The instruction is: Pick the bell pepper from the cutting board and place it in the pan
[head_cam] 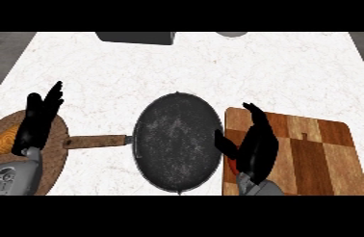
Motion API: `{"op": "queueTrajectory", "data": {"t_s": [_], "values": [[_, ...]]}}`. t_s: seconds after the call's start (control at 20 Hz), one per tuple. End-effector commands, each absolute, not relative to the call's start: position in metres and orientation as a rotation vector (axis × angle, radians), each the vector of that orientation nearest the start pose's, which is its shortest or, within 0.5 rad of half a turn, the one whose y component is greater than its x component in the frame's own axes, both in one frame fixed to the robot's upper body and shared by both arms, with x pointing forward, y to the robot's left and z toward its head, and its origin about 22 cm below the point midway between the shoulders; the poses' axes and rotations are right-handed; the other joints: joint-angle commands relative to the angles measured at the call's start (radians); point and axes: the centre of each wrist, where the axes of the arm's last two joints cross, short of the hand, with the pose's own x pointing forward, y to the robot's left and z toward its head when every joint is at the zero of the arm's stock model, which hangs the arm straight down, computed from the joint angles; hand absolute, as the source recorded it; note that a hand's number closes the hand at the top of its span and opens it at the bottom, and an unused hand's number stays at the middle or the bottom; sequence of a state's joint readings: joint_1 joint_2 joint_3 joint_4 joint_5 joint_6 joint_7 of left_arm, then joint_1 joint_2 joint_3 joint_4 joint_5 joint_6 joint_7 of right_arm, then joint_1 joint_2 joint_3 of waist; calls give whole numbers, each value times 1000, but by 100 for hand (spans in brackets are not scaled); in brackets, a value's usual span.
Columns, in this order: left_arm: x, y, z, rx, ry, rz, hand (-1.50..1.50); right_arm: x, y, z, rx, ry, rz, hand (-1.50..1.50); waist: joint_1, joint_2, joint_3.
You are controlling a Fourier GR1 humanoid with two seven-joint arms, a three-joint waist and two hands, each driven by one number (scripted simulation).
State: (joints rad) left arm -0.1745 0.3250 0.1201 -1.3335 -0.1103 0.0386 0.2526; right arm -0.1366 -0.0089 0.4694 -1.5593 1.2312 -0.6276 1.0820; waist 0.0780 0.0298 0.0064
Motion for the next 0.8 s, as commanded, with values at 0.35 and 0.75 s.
{"op": "queueTrajectory", "data": {"t_s": [0.35,0.75], "values": [[287,328,18,452,-1241,-159,0,300,-96,4,-1051,-1349,-322,-150,0,-9,-4],[270,342,11,485,-1216,-104,0,289,-110,-8,-1062,-1316,-508,-150,-58,-38,-7]]}}
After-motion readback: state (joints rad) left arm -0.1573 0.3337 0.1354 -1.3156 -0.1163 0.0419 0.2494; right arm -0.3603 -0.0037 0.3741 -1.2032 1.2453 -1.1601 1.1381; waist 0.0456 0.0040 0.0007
